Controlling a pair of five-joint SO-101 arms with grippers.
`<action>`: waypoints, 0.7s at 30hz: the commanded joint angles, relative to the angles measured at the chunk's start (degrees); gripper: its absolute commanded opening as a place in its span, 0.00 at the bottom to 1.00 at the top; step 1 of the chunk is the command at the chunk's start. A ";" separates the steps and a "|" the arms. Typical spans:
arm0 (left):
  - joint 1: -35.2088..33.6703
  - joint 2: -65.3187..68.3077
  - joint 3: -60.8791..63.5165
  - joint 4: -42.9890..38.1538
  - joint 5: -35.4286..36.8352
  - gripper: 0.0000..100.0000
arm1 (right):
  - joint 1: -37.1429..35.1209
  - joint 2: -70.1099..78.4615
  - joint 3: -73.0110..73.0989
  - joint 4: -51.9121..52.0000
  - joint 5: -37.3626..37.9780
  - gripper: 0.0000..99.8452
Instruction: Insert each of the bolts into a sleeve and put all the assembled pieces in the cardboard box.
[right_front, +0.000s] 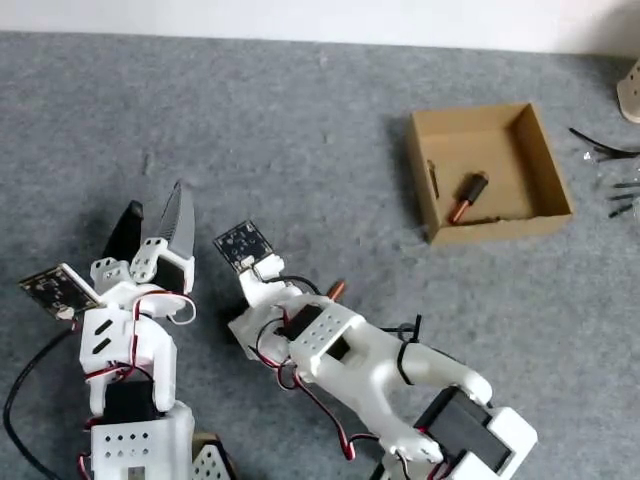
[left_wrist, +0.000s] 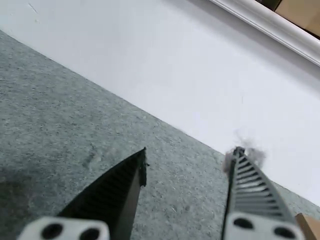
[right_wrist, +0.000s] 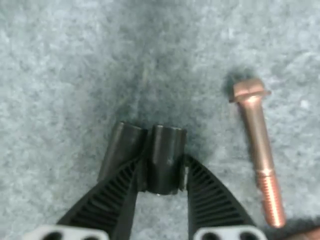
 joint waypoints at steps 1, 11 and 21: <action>-0.57 -0.31 -0.48 -1.23 -0.09 0.25 | 2.68 0.04 -1.71 0.31 -0.44 0.08; -0.48 -0.31 -0.48 -1.23 -0.09 0.25 | 3.56 -0.04 -1.80 0.31 -0.09 0.05; -0.40 -0.22 -0.48 -1.23 -0.18 0.25 | 3.65 -0.84 -1.80 0.31 9.85 0.01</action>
